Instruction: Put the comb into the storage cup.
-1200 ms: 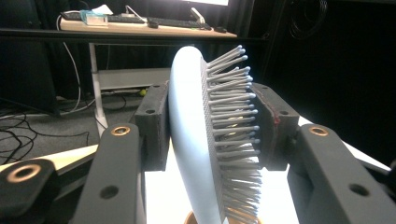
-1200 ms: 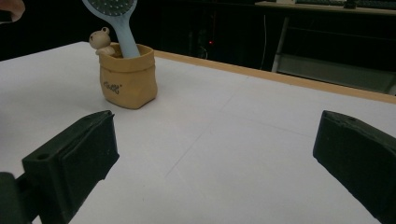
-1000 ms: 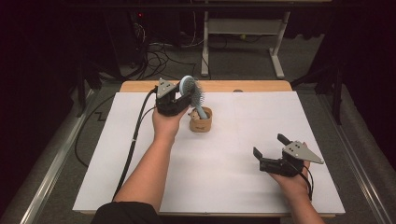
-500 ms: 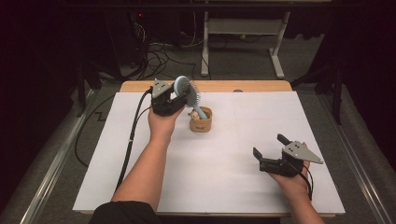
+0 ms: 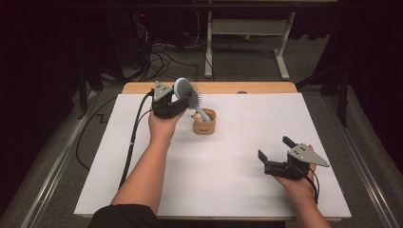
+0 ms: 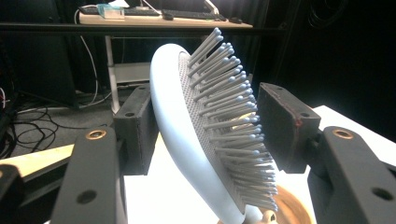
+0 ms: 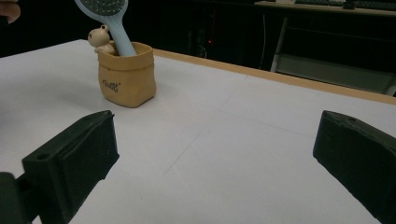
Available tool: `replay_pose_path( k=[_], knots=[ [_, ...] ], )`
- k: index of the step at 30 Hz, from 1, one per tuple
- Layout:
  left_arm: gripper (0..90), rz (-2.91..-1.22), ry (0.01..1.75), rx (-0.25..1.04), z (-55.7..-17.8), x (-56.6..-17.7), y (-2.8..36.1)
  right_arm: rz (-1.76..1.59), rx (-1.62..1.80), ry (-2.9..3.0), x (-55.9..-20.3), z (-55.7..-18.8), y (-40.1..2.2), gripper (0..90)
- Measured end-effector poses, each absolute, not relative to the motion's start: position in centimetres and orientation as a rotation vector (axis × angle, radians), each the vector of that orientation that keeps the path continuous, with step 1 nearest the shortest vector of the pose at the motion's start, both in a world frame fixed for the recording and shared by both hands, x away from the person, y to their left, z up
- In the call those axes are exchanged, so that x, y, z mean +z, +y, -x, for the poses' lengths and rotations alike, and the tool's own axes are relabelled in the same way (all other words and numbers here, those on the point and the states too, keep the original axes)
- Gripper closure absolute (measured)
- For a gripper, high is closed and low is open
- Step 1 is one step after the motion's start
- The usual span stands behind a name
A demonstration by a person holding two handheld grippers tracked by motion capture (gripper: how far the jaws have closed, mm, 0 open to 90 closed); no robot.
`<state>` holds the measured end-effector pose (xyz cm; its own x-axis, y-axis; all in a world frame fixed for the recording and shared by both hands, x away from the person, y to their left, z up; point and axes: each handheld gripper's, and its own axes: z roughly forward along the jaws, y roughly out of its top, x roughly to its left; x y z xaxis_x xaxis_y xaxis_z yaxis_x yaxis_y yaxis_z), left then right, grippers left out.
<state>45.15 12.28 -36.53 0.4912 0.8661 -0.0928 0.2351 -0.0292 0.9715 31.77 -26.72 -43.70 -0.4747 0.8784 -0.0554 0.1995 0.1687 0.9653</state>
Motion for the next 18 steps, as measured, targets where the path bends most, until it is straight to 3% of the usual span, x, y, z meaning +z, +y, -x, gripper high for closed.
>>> replay_pose_path(
  k=[18],
  knots=[
    [38.4, -1.576, 0.996, 0.652, -45.06, -36.8, 13.31, -1.018, 1.338, 1.803, -43.68, -31.75, -26.6, 0.2]
  ],
)
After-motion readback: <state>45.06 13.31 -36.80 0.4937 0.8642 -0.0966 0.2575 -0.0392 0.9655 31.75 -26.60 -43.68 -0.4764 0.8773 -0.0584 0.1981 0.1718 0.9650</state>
